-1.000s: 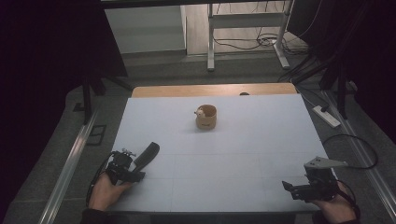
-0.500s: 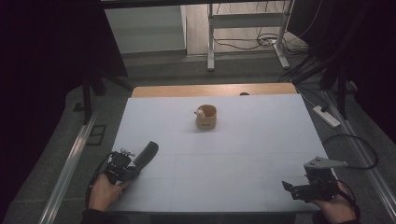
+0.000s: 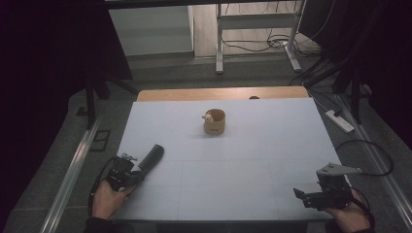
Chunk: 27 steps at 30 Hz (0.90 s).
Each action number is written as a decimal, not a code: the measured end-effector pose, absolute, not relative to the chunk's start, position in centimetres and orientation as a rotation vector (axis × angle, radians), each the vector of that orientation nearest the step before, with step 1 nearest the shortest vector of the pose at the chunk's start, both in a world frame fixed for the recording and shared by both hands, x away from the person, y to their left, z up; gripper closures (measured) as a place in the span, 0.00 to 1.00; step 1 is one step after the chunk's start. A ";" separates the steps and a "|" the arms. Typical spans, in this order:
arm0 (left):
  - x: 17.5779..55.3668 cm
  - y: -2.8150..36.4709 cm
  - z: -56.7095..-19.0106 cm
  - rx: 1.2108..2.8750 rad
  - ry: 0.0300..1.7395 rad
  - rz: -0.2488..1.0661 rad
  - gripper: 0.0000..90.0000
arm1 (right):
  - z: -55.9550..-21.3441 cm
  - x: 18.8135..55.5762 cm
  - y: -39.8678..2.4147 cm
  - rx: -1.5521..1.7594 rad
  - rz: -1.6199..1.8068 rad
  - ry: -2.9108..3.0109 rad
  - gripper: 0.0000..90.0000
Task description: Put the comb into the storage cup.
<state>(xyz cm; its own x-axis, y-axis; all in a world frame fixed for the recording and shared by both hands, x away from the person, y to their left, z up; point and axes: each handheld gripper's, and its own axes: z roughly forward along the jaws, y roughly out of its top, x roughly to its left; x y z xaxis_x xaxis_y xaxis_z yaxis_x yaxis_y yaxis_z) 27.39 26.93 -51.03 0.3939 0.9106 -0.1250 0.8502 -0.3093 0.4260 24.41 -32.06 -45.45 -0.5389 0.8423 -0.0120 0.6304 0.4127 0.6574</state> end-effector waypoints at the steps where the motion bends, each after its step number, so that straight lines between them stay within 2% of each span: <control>1: 27.4 26.9 -51.0 2.228 1.508 0.191 0.80 | -45.4 24.4 -32.0 1.269 0.866 2.332 0.03; 27: 26.6 26.3 -49.3 2.140 1.380 0.210 0.80 | -45.4 24.4 -32.0 1.267 0.866 2.330 0.03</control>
<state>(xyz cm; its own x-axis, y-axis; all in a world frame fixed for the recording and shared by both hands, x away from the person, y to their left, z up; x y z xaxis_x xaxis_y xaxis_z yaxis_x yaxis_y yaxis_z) 26.62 26.35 -49.32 0.4533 0.8745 -0.1728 0.7835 -0.2985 0.5449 24.38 -32.02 -45.44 -0.5386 0.8425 -0.0145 0.6285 0.4132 0.6590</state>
